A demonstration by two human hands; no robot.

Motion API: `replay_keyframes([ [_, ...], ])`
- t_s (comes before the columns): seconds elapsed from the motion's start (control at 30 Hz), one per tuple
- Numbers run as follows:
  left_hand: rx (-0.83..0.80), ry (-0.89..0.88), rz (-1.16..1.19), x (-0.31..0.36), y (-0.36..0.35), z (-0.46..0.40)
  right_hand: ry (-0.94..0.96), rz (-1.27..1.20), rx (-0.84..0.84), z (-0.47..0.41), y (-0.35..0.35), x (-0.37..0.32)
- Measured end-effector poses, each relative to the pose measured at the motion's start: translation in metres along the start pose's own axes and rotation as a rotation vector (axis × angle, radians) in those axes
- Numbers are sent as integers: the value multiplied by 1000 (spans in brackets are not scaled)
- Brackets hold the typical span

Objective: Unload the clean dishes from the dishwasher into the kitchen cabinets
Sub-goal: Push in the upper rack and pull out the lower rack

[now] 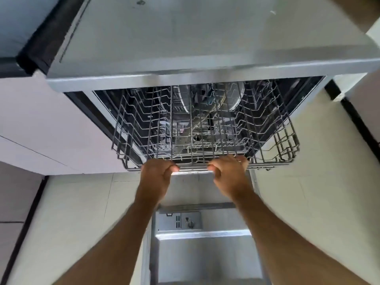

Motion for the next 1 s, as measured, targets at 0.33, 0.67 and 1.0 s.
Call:
replay_keyframes([
  [0.33,4,-44,-12,-17,-18,-86,18,-32,39,-86,-12,3],
  [0.67,27,-52,-3,-32,-32,-142,9,-91,-22,-144,-17,4],
  [1.0,46,-84,-13,-35,-34,-145,61,-59,80,-147,-22,7],
])
Point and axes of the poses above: each hand's wrist, its own z-axis away from the middle knuckle, its own y-axis out of the back of the hand, x = y × z, the point moved 6 cm from there along -z, towards the middle knuckle, and after that the axes turned 11 degrees about x, right-handed, at the moved point
